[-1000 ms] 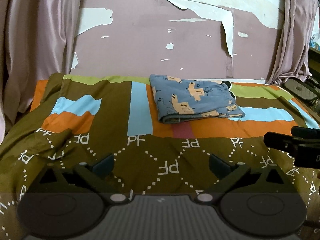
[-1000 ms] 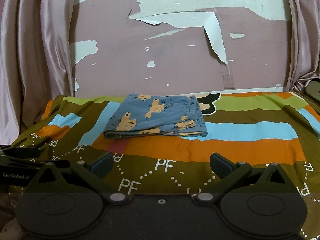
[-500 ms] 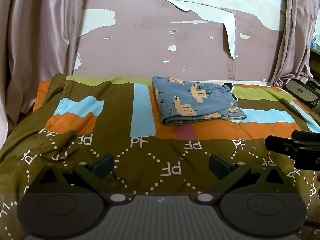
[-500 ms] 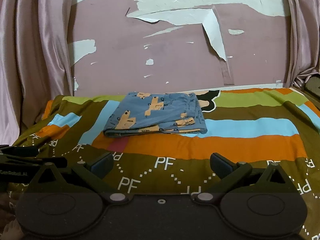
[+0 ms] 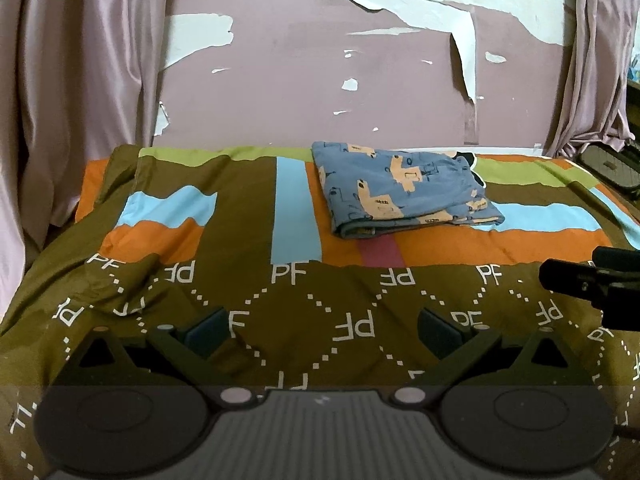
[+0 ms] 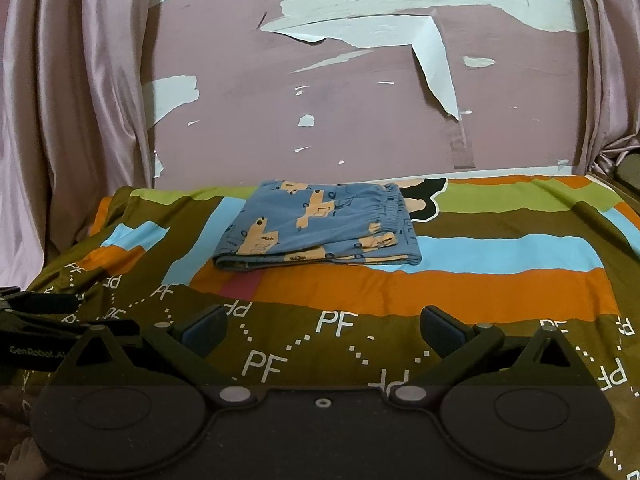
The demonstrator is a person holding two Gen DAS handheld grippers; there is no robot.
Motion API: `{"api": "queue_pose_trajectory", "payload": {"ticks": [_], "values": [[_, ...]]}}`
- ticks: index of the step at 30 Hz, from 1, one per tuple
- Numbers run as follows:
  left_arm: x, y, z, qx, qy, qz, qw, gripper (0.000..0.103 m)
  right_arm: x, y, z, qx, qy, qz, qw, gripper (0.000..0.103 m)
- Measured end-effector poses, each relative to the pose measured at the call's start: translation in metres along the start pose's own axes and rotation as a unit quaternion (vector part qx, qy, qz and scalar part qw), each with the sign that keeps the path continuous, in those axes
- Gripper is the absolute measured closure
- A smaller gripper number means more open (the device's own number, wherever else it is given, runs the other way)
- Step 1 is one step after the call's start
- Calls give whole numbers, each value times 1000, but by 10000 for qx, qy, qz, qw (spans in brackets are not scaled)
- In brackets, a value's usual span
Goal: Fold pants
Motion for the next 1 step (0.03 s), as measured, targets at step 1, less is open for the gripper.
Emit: {"api": "queue_pose_trajectory", "payload": {"ticks": [1], "values": [[0, 0, 0, 8, 1, 13, 10000, 0, 0, 0, 0, 0, -1, 4, 10000, 1]]}}
Point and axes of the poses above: each gripper's, at about its wrist camera, not at the fingertips, and x roughly the way its jaws point, z to its left, y to its underside, the point moved 2 cm from there along x, roughly the way its jaws point
